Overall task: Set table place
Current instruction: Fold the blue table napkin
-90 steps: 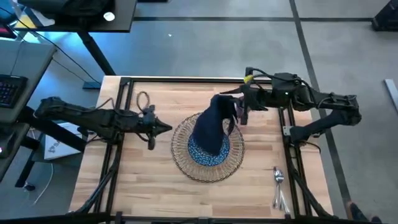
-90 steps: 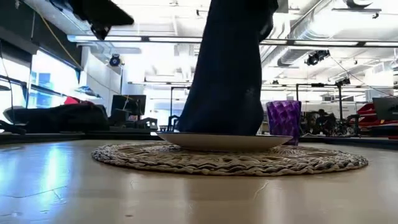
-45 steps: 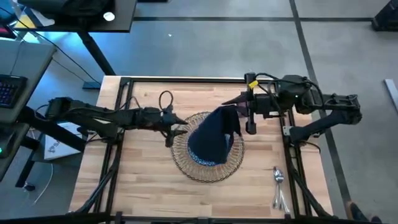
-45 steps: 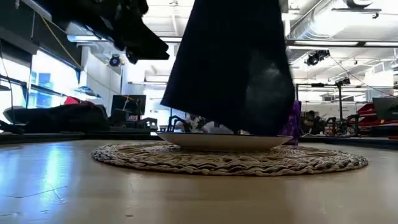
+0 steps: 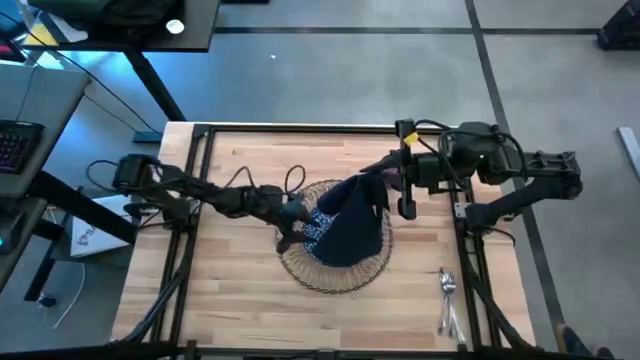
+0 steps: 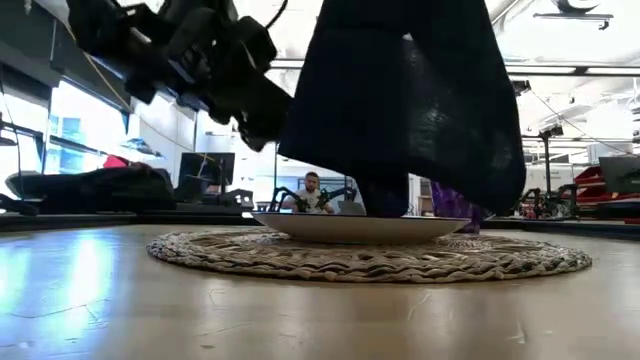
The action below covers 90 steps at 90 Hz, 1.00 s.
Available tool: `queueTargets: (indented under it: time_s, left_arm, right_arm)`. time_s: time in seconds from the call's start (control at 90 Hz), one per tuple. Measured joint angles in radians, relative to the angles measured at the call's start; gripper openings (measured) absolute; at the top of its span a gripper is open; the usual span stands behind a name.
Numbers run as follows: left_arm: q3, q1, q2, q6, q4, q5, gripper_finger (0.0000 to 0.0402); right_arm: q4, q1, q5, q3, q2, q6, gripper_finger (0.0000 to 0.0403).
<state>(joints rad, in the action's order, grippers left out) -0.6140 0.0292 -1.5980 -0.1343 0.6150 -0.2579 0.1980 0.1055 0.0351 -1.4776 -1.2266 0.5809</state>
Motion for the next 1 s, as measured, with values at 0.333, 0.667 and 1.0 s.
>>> queueTargets:
  time_s: [0.333, 0.667, 1.0]
  left_arm:
    - [0.0, 0.063, -0.04, -0.004, 0.026, -0.013, 0.0218]
    - [0.0, 0.147, -0.04, -0.022, -0.041, -0.005, 0.0217]
    - [0.0, 0.164, -0.04, 0.015, -0.024, 0.31, 0.0222]
  right_arm:
    - [0.005, 0.0, -0.036, 0.0, 0.0, 0.0, 0.0]
    - [0.011, 0.0, -0.039, 0.0, 0.0, -0.005, 0.0]
    - [0.013, 0.0, -0.039, 0.0, 0.0, -0.013, 0.0]
